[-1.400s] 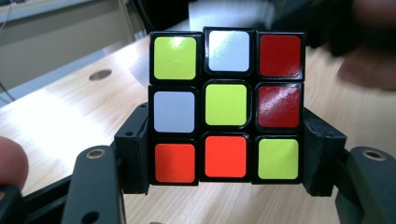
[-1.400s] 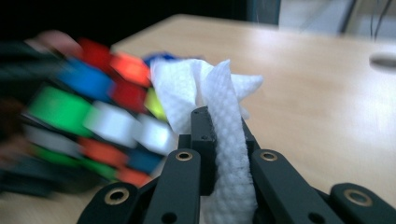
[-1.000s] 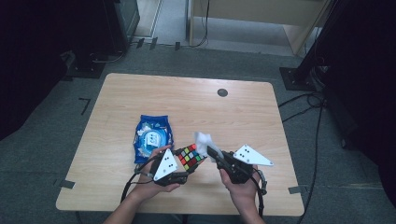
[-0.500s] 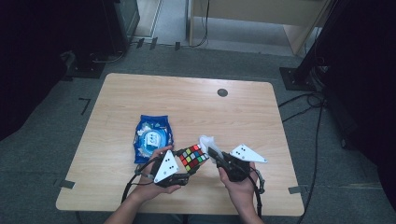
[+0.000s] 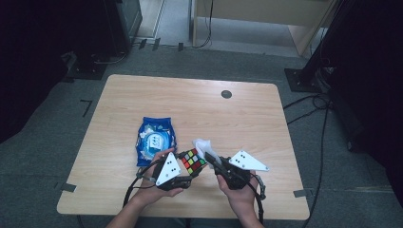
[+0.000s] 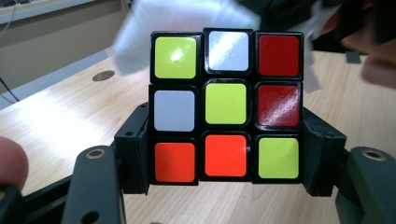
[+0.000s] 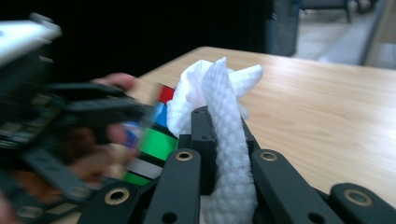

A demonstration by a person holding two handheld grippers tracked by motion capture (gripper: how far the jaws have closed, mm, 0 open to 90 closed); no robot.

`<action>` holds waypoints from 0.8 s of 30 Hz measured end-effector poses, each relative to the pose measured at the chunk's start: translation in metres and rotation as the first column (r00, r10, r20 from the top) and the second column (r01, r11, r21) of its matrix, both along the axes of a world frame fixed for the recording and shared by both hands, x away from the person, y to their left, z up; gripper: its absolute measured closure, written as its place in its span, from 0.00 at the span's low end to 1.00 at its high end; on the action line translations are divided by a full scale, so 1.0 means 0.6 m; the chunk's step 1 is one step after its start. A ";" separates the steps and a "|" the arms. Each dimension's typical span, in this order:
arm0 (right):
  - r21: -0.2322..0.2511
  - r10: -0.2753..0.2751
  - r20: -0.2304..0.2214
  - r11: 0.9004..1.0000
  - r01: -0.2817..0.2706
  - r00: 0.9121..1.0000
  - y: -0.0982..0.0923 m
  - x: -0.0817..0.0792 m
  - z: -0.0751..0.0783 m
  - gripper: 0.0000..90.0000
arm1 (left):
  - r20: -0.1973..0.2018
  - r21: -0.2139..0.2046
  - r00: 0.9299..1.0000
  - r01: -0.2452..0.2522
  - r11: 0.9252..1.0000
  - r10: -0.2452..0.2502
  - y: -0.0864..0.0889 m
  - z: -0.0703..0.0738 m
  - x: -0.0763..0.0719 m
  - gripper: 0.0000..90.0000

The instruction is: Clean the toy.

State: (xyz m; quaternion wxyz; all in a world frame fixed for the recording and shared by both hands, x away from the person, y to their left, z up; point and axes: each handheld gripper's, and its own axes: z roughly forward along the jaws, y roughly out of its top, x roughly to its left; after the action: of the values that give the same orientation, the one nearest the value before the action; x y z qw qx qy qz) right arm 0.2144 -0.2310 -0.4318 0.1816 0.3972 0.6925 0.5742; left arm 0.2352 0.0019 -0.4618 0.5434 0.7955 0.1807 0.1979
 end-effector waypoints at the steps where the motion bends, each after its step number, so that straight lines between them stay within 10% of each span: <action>1: -0.006 -0.015 -0.005 1.000 0.015 1.000 -0.005 0.004 -0.004 0.96 | -0.001 -0.003 1.000 -0.002 1.000 0.002 0.001 0.001 0.000 0.38; 10: -0.102 -0.168 -0.120 0.982 0.156 0.978 -0.054 0.046 -0.050 0.95 | -0.004 -0.020 1.000 -0.024 1.000 0.024 0.013 0.003 0.007 0.38; 19: -0.212 -0.331 -0.106 0.929 0.304 0.938 -0.115 0.070 -0.073 0.93 | -0.027 -0.027 0.999 -0.037 0.999 0.036 0.016 -0.001 0.015 0.38; 24: -0.221 -0.373 -0.123 0.914 0.341 0.920 -0.123 0.077 -0.083 0.63 | -0.044 -0.034 0.998 -0.044 0.998 0.043 0.018 -0.005 0.020 0.38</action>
State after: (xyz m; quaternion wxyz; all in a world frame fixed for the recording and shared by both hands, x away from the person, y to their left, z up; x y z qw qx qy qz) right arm 0.2604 -0.3045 -0.4818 0.2648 0.5429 0.6733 0.4263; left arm 0.2469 0.0124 -0.4648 0.5486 0.7860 0.2130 0.1893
